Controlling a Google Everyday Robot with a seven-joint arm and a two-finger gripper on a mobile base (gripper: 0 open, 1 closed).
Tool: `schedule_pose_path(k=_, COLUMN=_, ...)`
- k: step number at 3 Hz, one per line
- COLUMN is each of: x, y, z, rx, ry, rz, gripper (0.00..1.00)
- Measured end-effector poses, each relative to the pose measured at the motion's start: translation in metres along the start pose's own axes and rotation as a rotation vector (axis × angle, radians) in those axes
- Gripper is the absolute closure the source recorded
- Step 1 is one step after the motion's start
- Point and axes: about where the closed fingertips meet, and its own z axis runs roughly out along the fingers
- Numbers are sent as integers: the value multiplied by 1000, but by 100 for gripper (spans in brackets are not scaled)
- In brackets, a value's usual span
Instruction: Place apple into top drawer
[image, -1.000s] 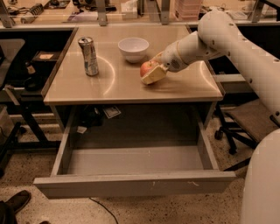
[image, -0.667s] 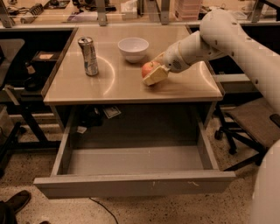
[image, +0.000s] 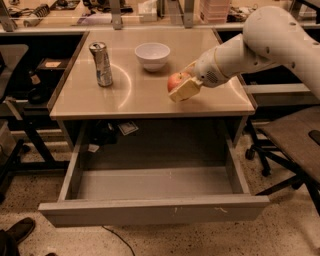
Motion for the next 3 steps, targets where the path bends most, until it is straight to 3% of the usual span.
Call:
schedule_pose_path(k=2, x=8, y=49, z=-42, rx=56, ry=-6, rz=41, gripper=100)
schedule_pose_path(k=3, x=27, y=102, z=-48, rx=68, ry=33, rz=79, gripper=100)
